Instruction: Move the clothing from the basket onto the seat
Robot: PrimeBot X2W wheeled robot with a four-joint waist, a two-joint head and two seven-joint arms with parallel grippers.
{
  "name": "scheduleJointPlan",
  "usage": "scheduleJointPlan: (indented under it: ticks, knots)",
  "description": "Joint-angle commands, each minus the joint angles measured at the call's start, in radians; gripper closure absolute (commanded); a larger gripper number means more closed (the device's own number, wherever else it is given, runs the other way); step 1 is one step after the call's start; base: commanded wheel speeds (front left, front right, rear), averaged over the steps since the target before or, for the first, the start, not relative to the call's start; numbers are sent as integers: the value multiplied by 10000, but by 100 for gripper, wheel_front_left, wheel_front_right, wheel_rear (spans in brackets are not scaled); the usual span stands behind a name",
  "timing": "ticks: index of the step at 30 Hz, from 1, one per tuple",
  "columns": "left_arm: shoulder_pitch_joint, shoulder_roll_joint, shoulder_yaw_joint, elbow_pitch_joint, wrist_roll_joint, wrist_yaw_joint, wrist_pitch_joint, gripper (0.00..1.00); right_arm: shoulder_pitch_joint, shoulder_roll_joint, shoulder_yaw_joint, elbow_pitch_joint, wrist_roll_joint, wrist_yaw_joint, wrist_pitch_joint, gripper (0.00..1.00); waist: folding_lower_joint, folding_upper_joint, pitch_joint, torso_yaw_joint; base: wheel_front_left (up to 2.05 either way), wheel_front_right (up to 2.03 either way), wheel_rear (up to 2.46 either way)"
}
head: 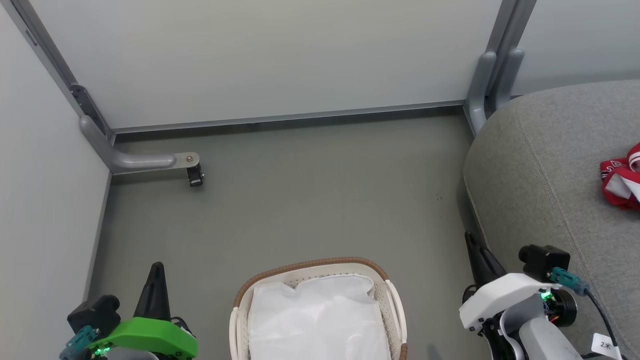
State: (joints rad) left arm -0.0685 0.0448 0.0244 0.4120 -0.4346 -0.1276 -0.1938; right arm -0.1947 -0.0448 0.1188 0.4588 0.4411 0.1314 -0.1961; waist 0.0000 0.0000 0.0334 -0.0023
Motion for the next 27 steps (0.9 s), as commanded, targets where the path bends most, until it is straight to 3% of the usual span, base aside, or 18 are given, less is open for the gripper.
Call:
scheduleJointPlan:
  ticks: [1, 27]
  knots:
    - [-123, 31, 52, -236, -449, -7, 88, 100, -64, -21, -117, -250, 464, -2, 105, 100, 0, 0, -4, 1, 0, 0, 0]
    - [-241, 46, 331, -752, -4258, -17, 1080, 100, 255, -38, -868, -910, 4241, -4, 1111, 100, 0, 0, -74, 6, 0, 0, 0]
